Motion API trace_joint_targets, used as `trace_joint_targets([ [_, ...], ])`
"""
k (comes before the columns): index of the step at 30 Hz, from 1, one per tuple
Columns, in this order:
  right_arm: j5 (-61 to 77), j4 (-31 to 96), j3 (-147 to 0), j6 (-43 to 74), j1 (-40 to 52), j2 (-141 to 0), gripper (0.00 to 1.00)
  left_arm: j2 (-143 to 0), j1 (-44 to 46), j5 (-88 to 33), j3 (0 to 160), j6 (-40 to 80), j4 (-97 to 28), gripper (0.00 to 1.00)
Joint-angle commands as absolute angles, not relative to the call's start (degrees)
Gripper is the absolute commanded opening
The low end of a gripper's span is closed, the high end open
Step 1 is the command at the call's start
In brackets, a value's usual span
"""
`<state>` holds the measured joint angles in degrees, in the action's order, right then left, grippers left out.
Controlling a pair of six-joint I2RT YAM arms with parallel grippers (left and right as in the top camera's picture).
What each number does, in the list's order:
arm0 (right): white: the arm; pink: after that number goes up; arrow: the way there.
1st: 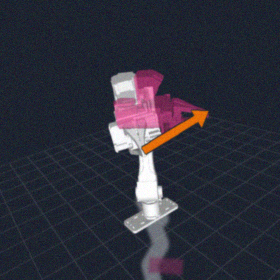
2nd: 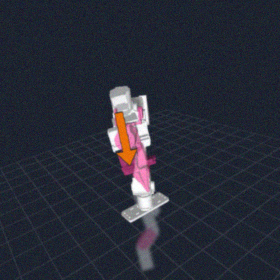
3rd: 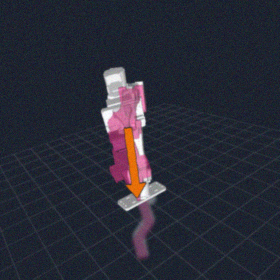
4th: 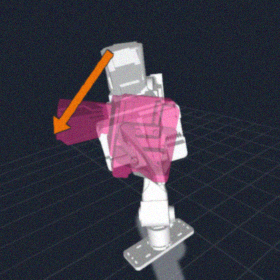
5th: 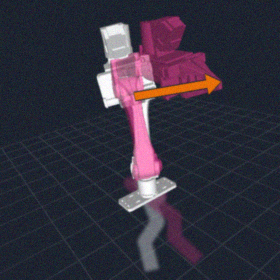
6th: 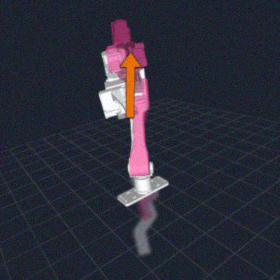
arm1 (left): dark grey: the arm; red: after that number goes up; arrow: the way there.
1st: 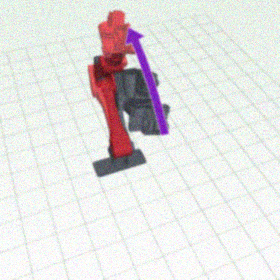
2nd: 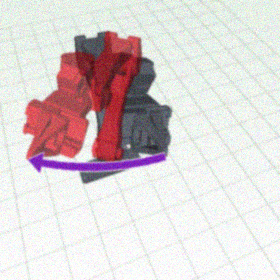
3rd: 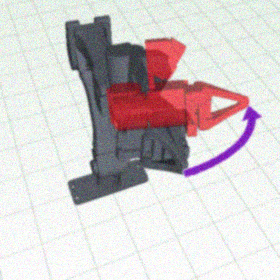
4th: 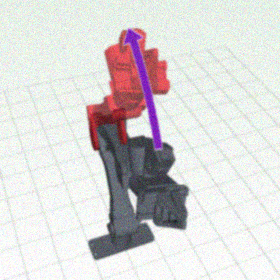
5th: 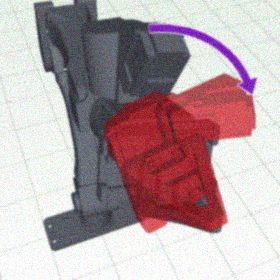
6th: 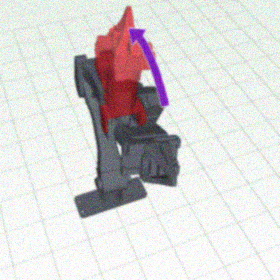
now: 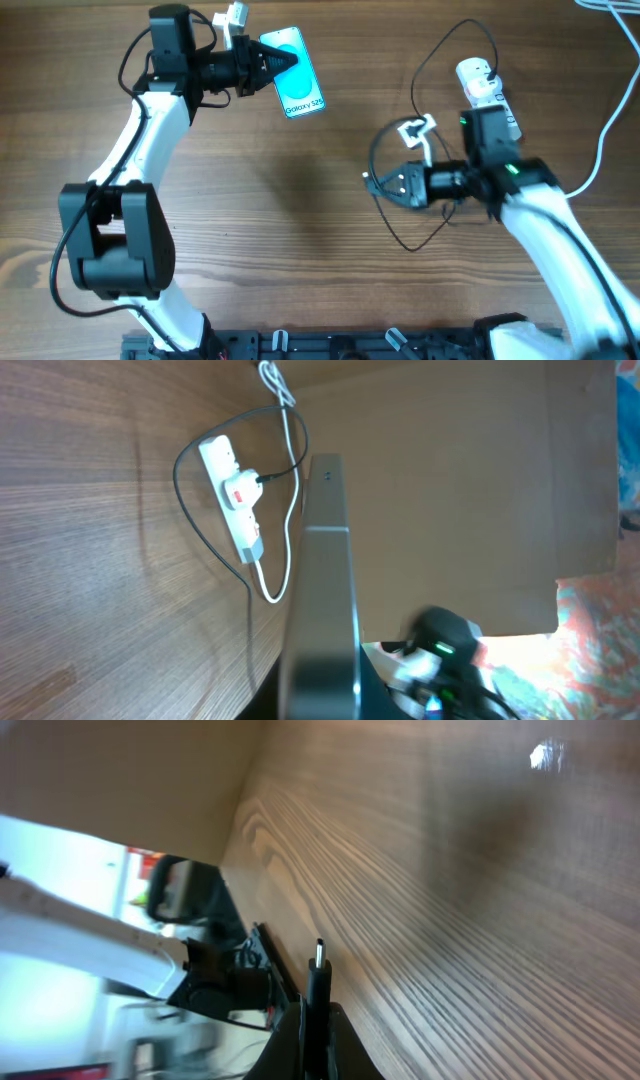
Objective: Plug charger to phone and switch on socket
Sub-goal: 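Carry the cable plug with the right gripper toward the phone's bottom port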
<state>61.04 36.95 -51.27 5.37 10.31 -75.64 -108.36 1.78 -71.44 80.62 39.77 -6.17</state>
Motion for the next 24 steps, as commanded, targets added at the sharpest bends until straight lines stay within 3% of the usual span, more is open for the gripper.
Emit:
trace_joint_targets([
  [1, 57.45, 38.22, -49.43, 4.19, 10.26, -63.64, 0.04, -103.92, 1.65, -72.6, 81.6, 39.24, -5.78, 0.04],
  [6, 61.65, 18.41, -34.65, 19.68, 10.26, -51.16, 0.04, -103.37, 1.83, -72.62, 81.6, 39.24, -5.74, 0.04],
  [8, 62.67, 3.01, -27.4, 30.28, 10.26, -50.52, 0.04, -103.37, 2.44, -72.62, 81.6, 39.24, -5.72, 0.04],
  [12, 63.29, -41.08, -13.56, 55.05, 10.26, -55.37, 0.04, -103.37, 4.93, -72.6, 81.6, 39.27, -3.38, 0.04],
  [14, 63.33, -54.37, -11.16, 61.73, 10.26, -59.64, 0.04, -103.37, 5.96, -72.6, 81.6, 39.27, -1.63, 0.04],
  [24, 73.41, -75.0, -15.7, 67.79, 10.31, -86.19, 0.04, -103.37, 8.8, -74.61, 81.6, 37.43, 2.85, 0.04],
])
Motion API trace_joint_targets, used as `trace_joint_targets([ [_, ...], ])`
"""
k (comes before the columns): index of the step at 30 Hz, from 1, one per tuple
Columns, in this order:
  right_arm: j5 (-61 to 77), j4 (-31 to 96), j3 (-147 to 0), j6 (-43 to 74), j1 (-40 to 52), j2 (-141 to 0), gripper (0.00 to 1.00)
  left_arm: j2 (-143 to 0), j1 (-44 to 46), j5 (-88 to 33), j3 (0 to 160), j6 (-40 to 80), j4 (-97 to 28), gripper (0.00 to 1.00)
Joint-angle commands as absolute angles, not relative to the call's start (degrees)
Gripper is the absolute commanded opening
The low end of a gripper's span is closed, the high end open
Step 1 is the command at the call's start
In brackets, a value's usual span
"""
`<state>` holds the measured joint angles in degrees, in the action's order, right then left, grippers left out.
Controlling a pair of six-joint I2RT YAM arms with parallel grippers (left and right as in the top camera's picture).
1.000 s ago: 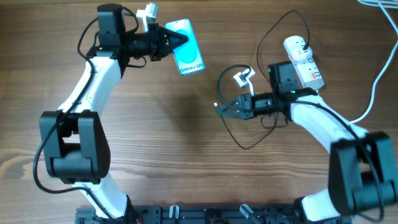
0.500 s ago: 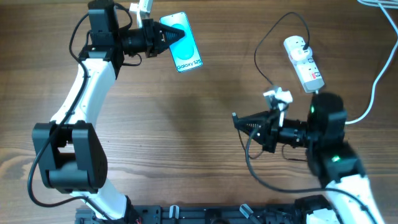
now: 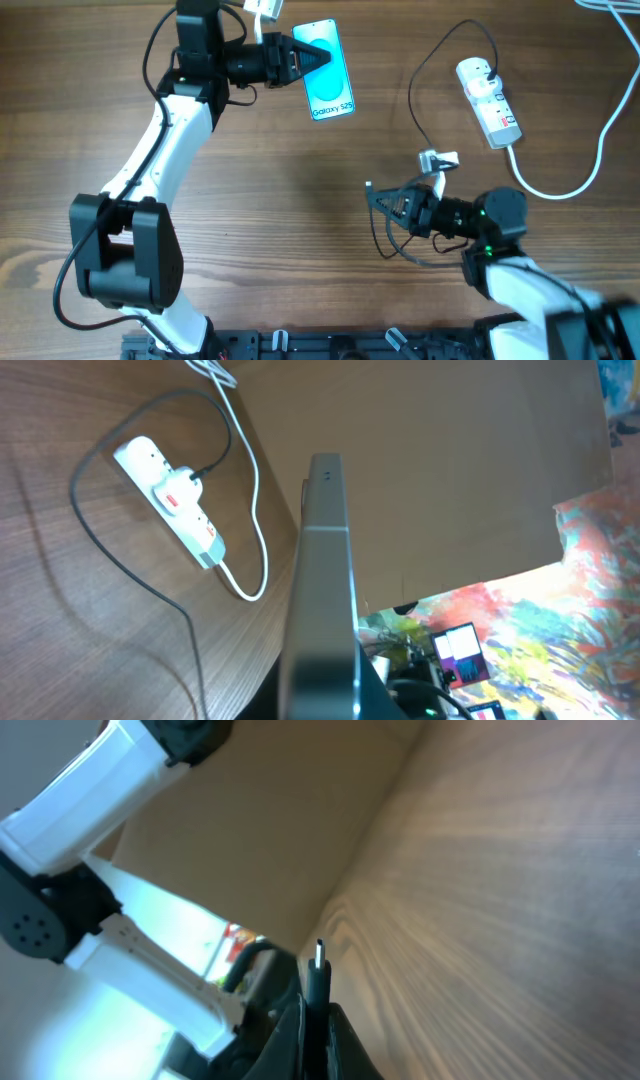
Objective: Plug charger to phone and switch on socket
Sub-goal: 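Carry the cable plug with the right gripper toward the phone's bottom port, then align the USB-C plug under the phone's bottom port with the right gripper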
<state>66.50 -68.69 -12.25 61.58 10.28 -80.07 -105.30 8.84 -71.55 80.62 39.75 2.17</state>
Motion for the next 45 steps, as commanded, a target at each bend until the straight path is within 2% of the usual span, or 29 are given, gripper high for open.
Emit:
trace_joint_targets([
  [1, 74.98, -78.28, -16.88, 69.56, 10.31, -88.25, 0.04, -103.37, 8.8, -76.01, 81.6, 36.14, 2.85, 0.04],
  [5, 78.63, -84.51, -20.34, 72.07, 10.31, -93.19, 0.04, -103.37, 8.8, -77.95, 81.6, 35.14, 2.83, 0.04],
  [15, 74.02, -85.01, -22.35, 69.43, 10.55, -95.09, 0.04, -103.37, 11.62, -74.98, 81.6, 37.85, 2.81, 0.04],
  [45, 67.55, -79.66, -30.13, 66.02, 10.55, -95.18, 0.04, -103.39, 14.15, -71.26, 81.6, 39.48, 1.93, 0.04],
])
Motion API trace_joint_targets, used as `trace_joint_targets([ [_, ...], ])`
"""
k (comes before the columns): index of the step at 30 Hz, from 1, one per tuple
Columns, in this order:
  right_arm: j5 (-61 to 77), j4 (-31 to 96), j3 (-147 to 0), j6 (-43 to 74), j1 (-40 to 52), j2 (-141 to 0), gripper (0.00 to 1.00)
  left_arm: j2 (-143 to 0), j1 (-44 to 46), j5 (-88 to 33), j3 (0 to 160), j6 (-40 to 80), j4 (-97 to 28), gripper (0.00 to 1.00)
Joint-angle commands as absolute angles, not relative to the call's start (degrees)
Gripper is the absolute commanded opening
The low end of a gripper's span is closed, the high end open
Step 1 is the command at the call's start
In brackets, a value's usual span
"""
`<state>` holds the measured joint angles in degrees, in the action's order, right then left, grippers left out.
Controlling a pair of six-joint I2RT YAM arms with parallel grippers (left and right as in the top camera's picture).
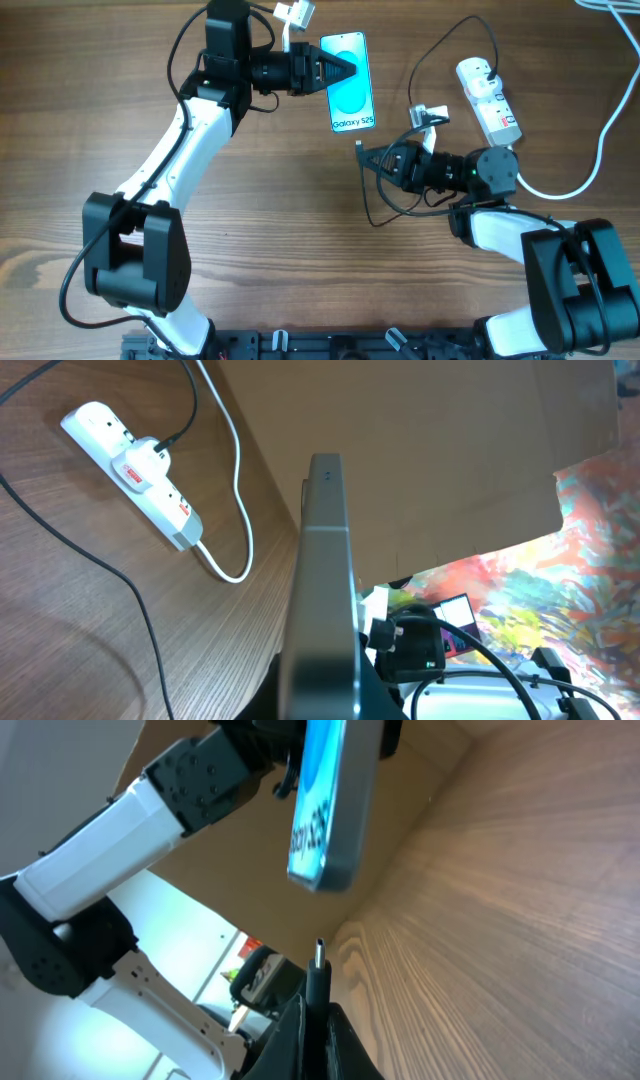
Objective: Plug charger to phone and switch on socket
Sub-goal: 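Align the USB-C plug under the phone's bottom port with the right gripper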
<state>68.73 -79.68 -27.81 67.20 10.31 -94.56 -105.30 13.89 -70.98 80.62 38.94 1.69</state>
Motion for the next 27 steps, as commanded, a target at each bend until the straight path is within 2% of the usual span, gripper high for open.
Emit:
trace_joint_targets([
  [1, 67.53, -79.66, -30.39, 66.04, 10.55, -95.18, 0.04, -103.39, 14.15, -71.26, 81.6, 39.48, 1.93, 0.04],
  [27, 64.12, -76.58, -31.59, 63.42, 12.53, -95.29, 0.04, -103.39, 14.15, -71.53, 81.6, 39.48, 1.89, 0.04],
])
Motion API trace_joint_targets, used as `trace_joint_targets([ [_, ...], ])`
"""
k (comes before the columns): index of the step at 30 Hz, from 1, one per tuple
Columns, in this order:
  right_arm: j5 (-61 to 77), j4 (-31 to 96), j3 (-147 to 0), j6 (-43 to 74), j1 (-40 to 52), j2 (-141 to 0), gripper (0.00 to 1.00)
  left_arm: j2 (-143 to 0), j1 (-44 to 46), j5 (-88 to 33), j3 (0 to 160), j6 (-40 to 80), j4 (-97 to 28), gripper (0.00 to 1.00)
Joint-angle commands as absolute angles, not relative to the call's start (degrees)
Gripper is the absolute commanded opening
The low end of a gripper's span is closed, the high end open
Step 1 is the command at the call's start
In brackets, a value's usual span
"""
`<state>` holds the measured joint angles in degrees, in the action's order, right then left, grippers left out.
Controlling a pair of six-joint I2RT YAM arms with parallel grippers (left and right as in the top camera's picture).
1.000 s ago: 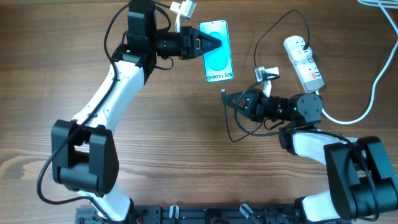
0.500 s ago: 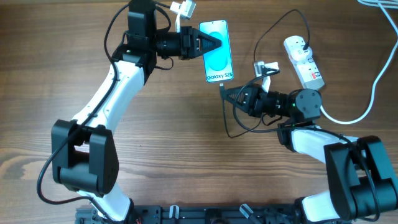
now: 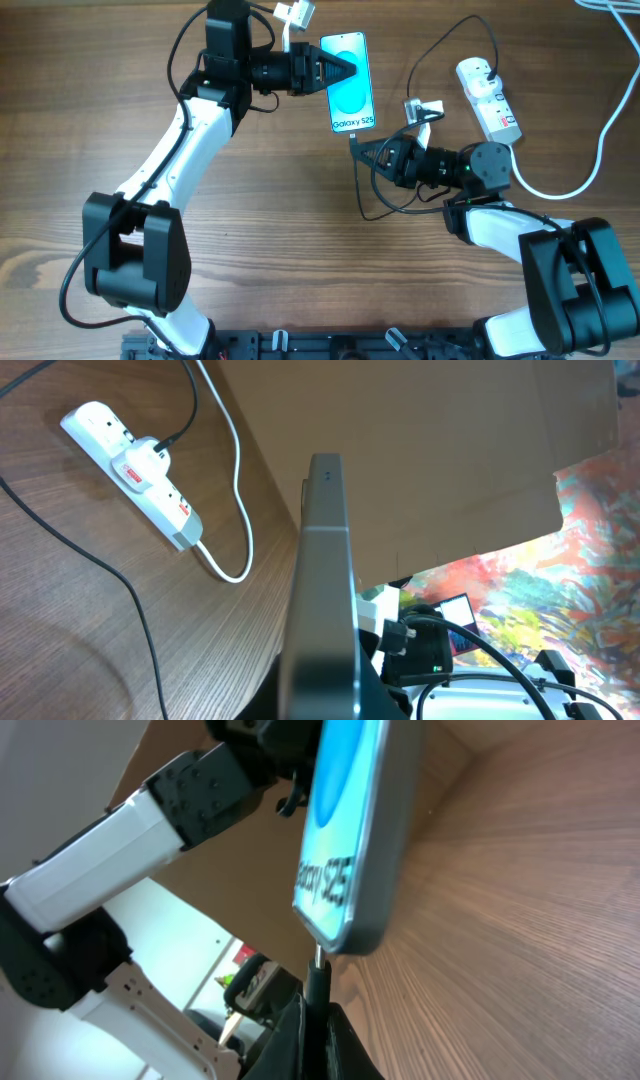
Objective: Plug charger to phone and switch on socket
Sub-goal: 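Align the USB-C plug under the phone's bottom port with the right gripper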
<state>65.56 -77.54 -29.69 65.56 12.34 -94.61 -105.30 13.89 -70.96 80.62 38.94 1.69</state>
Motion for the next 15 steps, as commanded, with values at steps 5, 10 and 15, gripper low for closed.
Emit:
trace_joint_targets([
  [5, 64.29, -75.77, -32.4, 63.02, 12.53, -95.29, 0.04, -103.39, 14.15, -71.5, 81.6, 39.48, 1.69, 0.04],
  [10, 65.49, -75.77, -32.58, 63.13, 12.53, -95.29, 0.04, -103.39, 14.15, -71.48, 81.6, 39.46, 1.74, 0.04],
  [15, 66.04, -75.79, -32.58, 63.18, 12.53, -95.29, 0.04, -103.39, 14.13, -71.46, 81.6, 39.44, 1.76, 0.04],
])
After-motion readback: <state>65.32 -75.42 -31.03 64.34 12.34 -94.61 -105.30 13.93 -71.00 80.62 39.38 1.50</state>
